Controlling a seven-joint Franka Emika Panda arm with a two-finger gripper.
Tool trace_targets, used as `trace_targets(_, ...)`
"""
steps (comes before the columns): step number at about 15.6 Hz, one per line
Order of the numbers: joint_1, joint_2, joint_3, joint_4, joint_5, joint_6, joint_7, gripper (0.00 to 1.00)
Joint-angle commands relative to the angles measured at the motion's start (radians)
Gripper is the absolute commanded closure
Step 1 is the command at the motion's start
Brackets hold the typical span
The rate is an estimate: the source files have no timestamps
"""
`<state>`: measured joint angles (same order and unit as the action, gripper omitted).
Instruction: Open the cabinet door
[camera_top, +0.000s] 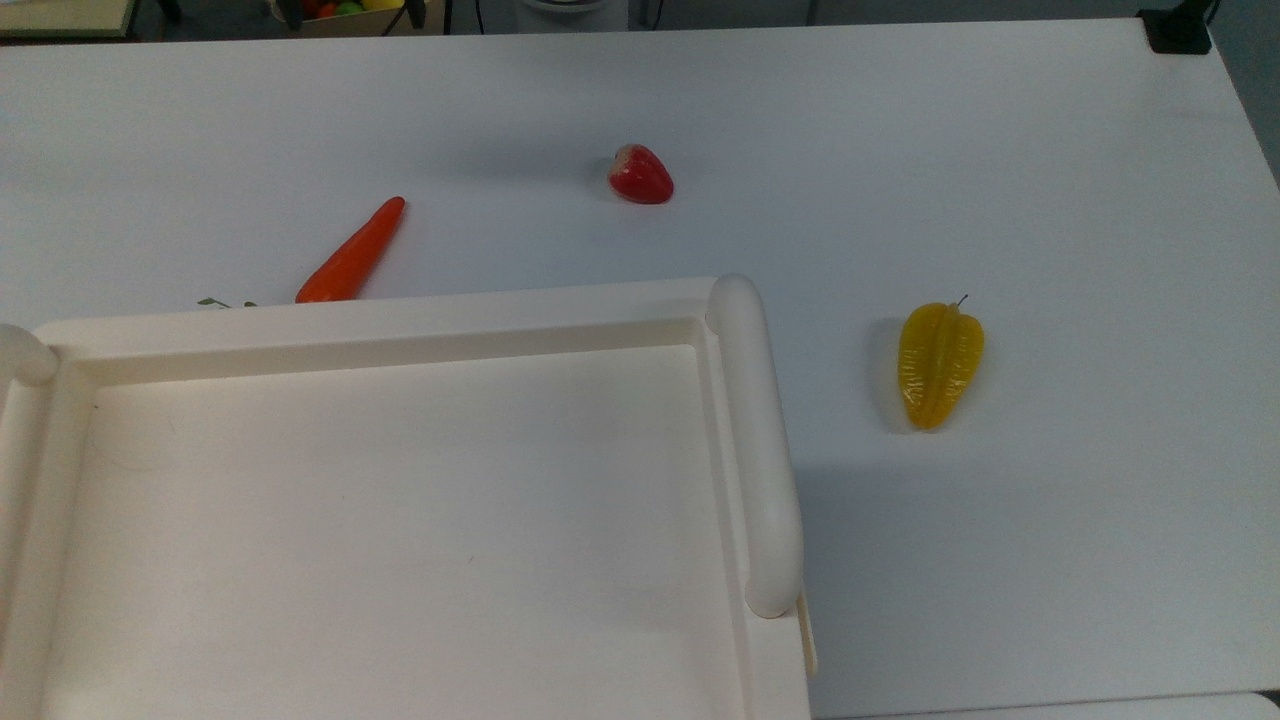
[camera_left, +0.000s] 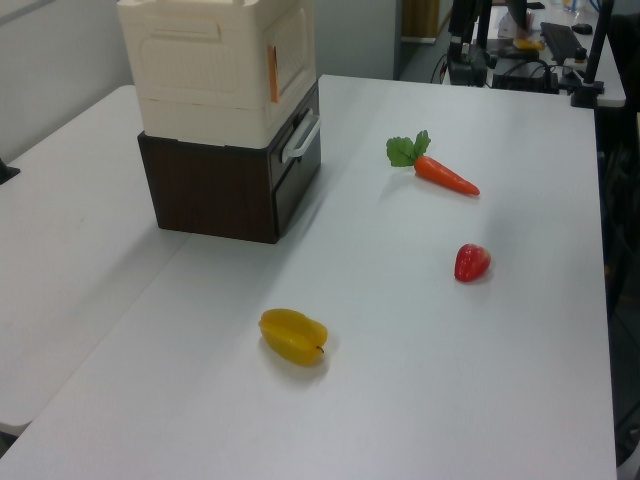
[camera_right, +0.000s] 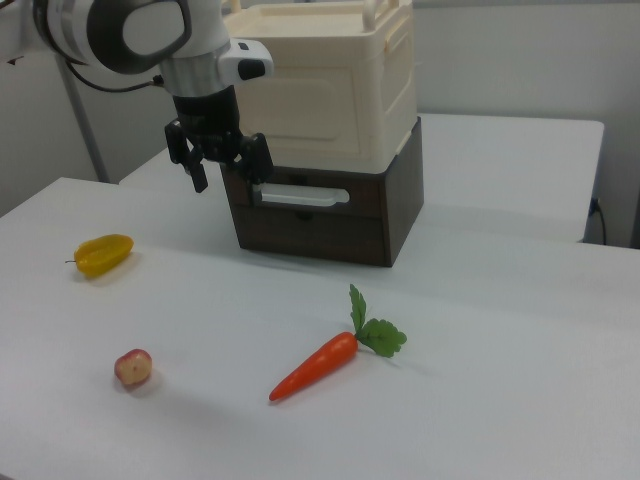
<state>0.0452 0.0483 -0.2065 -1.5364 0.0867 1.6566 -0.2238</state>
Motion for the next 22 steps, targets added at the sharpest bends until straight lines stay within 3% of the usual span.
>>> trace_targets(1, 0.001, 0.048, -0.007, -0.005, 0.108, 0.191, -0.062, 0.00)
trace_targets(5, 0.015, 0.084, 0.009, -0.005, 0.159, 0.477, -0.060, 0.00)
trace_targets(11, 0.133, 0.198, 0.019, 0.041, 0.173, 0.782, 0.029, 0.00)
trace_targets(14, 0.168, 0.255, 0.019, 0.111, 0.163, 0.818, 0.049, 0.00)
trace_targets(18, 0.220, 0.262, 0.016, 0.119, 0.153, 0.824, 0.049, 0.00)
trace_targets(22, 0.258, 0.289, 0.013, 0.128, 0.142, 0.919, 0.075, 0.13)
